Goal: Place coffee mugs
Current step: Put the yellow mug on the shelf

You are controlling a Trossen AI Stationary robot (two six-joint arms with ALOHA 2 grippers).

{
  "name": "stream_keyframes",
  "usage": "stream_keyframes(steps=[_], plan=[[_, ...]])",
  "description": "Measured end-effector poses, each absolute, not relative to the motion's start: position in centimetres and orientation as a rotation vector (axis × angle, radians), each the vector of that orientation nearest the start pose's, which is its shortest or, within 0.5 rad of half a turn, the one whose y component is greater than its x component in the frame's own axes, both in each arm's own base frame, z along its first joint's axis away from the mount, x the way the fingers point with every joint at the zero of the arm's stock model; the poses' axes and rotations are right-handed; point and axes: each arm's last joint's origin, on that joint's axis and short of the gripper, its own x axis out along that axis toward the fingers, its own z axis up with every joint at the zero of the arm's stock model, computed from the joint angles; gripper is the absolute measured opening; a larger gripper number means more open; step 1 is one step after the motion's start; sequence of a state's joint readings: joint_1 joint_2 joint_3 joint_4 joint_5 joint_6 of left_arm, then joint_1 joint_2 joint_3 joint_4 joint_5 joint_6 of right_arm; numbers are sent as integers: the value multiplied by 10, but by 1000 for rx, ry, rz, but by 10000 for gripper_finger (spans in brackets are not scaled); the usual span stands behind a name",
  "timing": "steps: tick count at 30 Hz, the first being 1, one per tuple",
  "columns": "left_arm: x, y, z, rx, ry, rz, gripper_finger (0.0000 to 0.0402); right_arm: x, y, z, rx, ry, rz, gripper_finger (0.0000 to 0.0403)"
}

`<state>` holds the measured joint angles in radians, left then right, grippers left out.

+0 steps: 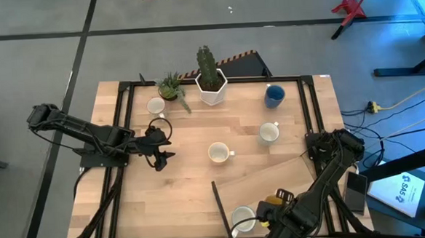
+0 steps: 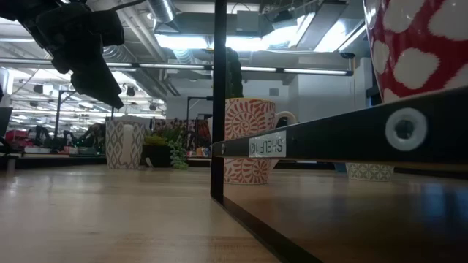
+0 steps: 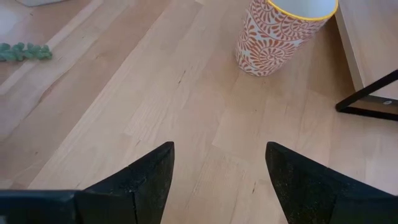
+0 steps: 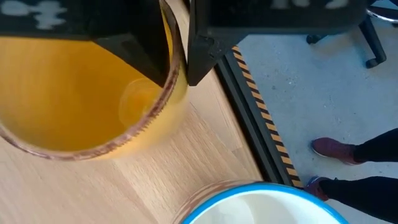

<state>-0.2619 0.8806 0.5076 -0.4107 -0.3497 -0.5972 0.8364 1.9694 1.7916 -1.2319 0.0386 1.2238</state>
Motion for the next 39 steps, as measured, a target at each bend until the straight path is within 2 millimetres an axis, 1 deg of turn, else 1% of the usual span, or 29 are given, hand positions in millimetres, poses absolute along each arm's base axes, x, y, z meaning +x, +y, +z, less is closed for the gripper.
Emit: stream_keyframes(steps=[10, 19, 22, 27, 30, 33, 37, 39], plan=[[166, -34, 207, -332, 691, 302, 247, 263, 287, 267, 373, 1393, -230, 46], [166, -34, 207, -332, 691, 301, 247, 264, 288, 267, 368, 1385, -213, 49], [166, -34, 207, -333, 691, 301, 247, 265, 289, 268, 365, 1380, -197, 71], [166, -34, 207, -332, 691, 302, 247, 264, 288, 268, 349, 1388, -198, 131], [166, -34, 207, -331, 689, 305, 247, 266, 284, 268, 345, 1389, -201, 160], [166, -34, 207, -330, 688, 307, 247, 270, 279, 268, 329, 1396, -208, 173], [166, -34, 207, -330, 689, 307, 247, 276, 274, 268, 309, 1419, -168, 176], [166, -34, 207, -330, 688, 308, 247, 278, 272, 272, 305, 1426, -142, 176]])
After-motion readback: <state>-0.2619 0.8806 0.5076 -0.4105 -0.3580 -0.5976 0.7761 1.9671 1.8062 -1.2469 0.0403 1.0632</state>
